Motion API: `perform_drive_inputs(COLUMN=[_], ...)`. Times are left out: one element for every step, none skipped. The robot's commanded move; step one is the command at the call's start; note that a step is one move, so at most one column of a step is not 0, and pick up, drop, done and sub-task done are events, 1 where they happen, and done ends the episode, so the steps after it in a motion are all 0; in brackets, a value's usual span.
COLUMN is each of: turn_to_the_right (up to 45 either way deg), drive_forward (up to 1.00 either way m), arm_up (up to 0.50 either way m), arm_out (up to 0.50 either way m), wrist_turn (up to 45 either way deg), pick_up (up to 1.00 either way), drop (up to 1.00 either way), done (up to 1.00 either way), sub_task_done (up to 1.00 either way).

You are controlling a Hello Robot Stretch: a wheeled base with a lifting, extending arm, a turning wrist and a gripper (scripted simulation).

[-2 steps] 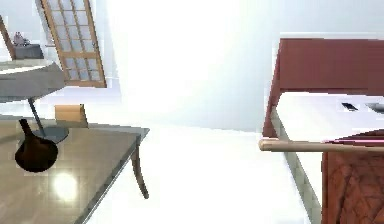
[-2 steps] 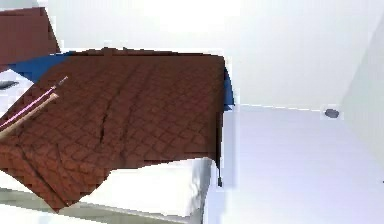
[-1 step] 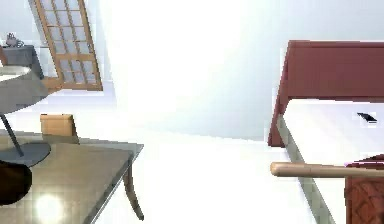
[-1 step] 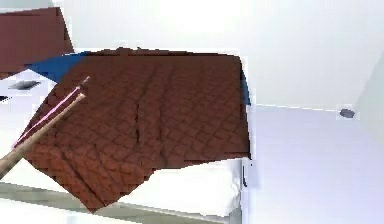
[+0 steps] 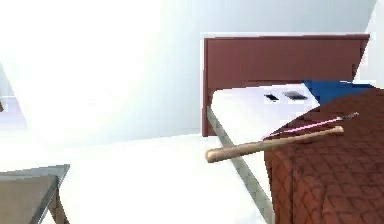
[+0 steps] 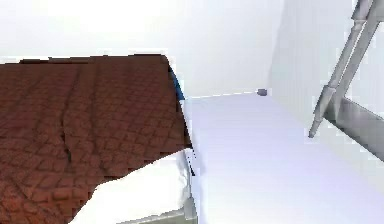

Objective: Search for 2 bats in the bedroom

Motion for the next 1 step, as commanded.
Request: perform_drive_inputs(turn_to_the_right=[0.0], drive_forward=[0.25], arm_up=[0.0], arm_out=[0.0], wrist_turn=[0.0], pick_up=[0.0], drop=[0.0], done=[0.0], sub_task_done=[0.0])
